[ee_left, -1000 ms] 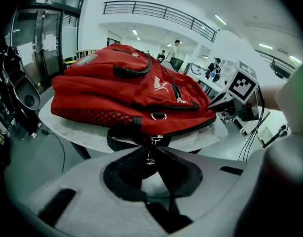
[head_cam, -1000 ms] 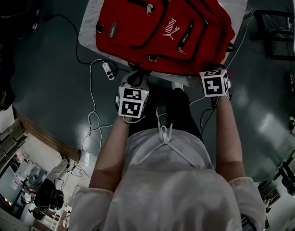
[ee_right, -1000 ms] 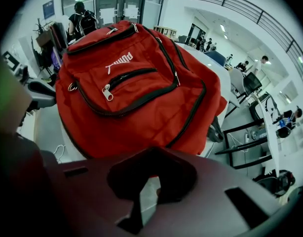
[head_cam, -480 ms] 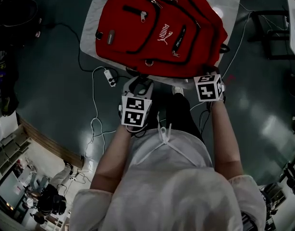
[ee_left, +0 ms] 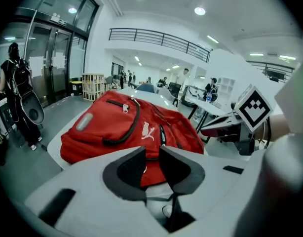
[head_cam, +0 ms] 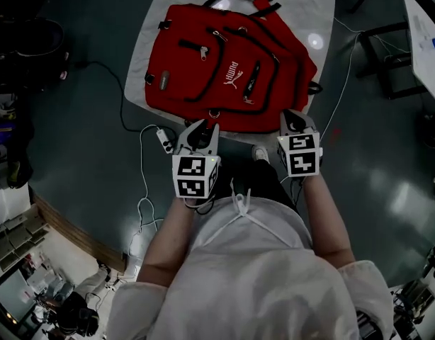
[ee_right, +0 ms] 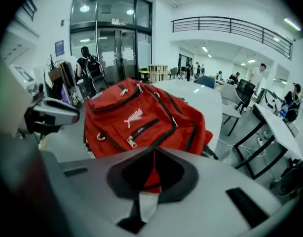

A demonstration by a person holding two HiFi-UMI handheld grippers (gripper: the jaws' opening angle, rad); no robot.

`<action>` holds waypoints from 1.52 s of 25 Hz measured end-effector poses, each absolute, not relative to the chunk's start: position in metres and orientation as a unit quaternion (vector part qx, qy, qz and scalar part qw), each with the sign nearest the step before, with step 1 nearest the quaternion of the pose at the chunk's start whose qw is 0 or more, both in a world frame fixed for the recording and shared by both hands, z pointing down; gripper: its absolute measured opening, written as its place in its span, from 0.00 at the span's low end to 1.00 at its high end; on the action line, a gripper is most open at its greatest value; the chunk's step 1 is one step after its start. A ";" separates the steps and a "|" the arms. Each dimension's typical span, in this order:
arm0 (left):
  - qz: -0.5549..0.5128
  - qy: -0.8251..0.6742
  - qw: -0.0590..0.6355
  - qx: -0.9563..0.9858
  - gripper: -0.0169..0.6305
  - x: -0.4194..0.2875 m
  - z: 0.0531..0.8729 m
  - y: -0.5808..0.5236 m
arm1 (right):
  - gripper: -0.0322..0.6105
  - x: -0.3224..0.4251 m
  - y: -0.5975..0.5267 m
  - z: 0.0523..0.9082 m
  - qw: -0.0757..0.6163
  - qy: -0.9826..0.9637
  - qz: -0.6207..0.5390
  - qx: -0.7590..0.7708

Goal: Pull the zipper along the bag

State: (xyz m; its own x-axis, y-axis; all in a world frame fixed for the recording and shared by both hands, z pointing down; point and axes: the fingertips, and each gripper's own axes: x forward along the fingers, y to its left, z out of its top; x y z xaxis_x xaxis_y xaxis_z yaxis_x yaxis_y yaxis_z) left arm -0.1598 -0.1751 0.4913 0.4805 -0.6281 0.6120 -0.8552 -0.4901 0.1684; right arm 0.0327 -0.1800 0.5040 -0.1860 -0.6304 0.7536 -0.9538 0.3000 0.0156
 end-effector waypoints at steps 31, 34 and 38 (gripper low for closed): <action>0.047 -0.417 -0.006 0.908 0.06 -0.093 0.234 -0.214 | 0.09 -0.003 -0.191 0.236 0.033 -0.828 -0.018 0.559; 0.046 -0.417 0.000 0.908 0.05 -0.093 0.236 -0.211 | 0.09 -0.003 -0.186 0.240 0.032 -0.829 -0.001 0.558; 0.048 -0.417 0.001 0.908 0.05 -0.093 0.239 -0.208 | 0.09 -0.011 -0.180 0.233 0.028 -0.837 -0.002 0.547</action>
